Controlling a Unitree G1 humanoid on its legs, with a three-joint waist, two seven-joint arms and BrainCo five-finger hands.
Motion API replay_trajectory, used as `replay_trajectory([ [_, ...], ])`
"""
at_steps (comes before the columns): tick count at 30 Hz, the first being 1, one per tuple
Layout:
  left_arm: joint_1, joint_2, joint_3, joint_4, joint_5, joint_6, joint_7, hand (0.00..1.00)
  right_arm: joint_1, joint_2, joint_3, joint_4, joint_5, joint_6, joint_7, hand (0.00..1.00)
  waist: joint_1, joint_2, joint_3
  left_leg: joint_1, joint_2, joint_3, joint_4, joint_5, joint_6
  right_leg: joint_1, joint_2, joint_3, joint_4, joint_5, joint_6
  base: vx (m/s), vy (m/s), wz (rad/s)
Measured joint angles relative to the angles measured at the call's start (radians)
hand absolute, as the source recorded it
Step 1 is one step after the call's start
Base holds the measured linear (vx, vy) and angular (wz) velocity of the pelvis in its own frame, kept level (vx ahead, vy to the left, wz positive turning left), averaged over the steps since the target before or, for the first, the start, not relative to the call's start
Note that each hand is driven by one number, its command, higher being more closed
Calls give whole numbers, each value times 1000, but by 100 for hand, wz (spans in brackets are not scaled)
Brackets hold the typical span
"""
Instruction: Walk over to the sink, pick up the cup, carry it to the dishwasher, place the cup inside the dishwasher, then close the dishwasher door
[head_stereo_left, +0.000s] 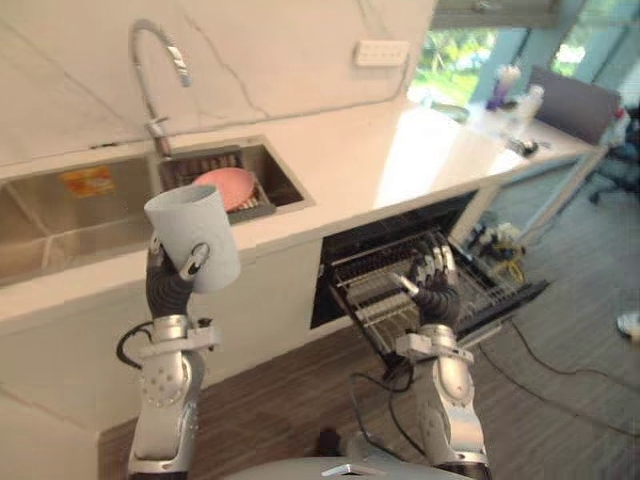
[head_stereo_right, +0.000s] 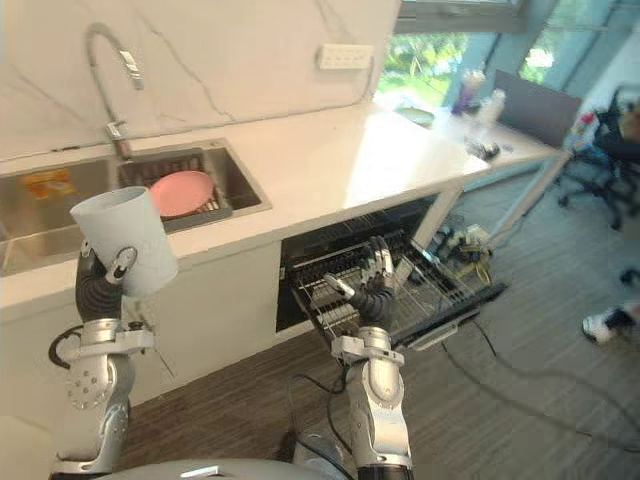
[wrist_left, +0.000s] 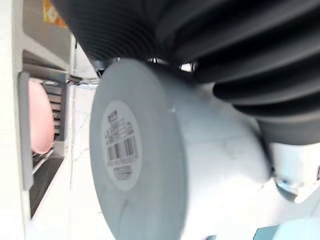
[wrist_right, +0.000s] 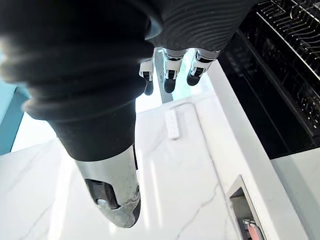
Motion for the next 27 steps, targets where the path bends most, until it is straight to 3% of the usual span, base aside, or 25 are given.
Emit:
replay_trajectory([
  [2,-35,-13,-25,-1,39,-16,26,100,2,-12,14,-31,25,0,17,0,-19,24,16,10,-5,-3,-14,-3,7,-5,24,20,-5,-23,8,198,-18,-51],
  [4,-55,-15,-32,0,58,-33,53,100,8,-9,15,-31,23,-3,22,0,-24,17,15,21,-1,-24,17,4,19,2,34,32,-5,-62,22,112,-56,-32],
  [6,-52,-16,-56,0,81,-55,100,100,28,-7,23,-32,24,-17,21,0,-18,16,16,-3,36,-21,155,8,35,61,53,24,-52,-75,23,111,-68,-28],
  [7,-52,-18,-63,-1,100,-66,123,100,49,-8,23,-44,24,-19,21,0,-13,18,17,-59,81,-31,323,24,52,113,77,16,-107,-74,25,116,-55,-7],
  [8,-49,-22,-70,-5,120,-81,144,100,73,-11,24,-86,25,-22,23,0,-12,27,21,-144,140,-63,522,56,19,164,107,19,-159,-70,29,146,-59,-8],
  [10,-26,-30,-70,-9,137,-91,168,100,81,-18,22,-119,29,-48,36,0,2,42,13,-211,171,-99,638,34,2,191,134,42,-185,-62,29,163,-6,-45],
  [13,28,-39,-66,-10,160,-103,218,100,79,-31,23,-142,37,-63,53,0,15,51,-3,-250,121,-128,454,-42,16,221,134,110,-232,-54,41,153,34,-66],
  [15,51,-46,-65,-25,180,-103,251,100,78,-32,34,-141,35,-61,59,0,34,51,-15,-259,65,-235,271,-39,15,218,132,160,-262,-43,58,131,69,-84],
  [16,65,-54,-59,-43,187,-103,269,100,79,-34,46,-141,36,-58,65,0,43,57,-21,-255,44,-301,170,-12,8,215,132,183,-275,-36,68,136,114,-87],
  [18,78,-67,-51,-64,187,-103,286,100,79,-51,75,-141,36,-56,65,0,44,73,-37,-252,43,-325,66,72,13,208,132,204,-275,-18,77,153,145,-71],
  [19,80,-78,-51,-71,193,-104,293,100,79,-52,74,-138,36,-53,64,0,46,83,-46,-244,43,-320,29,124,-22,202,131,222,-267,-16,92,137,150,-44],
  [23,68,-87,-32,-81,194,-106,295,100,77,-42,74,-140,34,-35,64,0,43,64,-82,-206,8,-287,-57,136,-22,183,101,260,-280,-1,126,165,228,-31],
  [27,67,-88,16,-79,192,-107,291,100,75,5,71,-136,65,-16,93,0,43,10,-77,-181,-12,-262,-67,117,9,183,88,284,-279,7,144,88,124,-30],
])
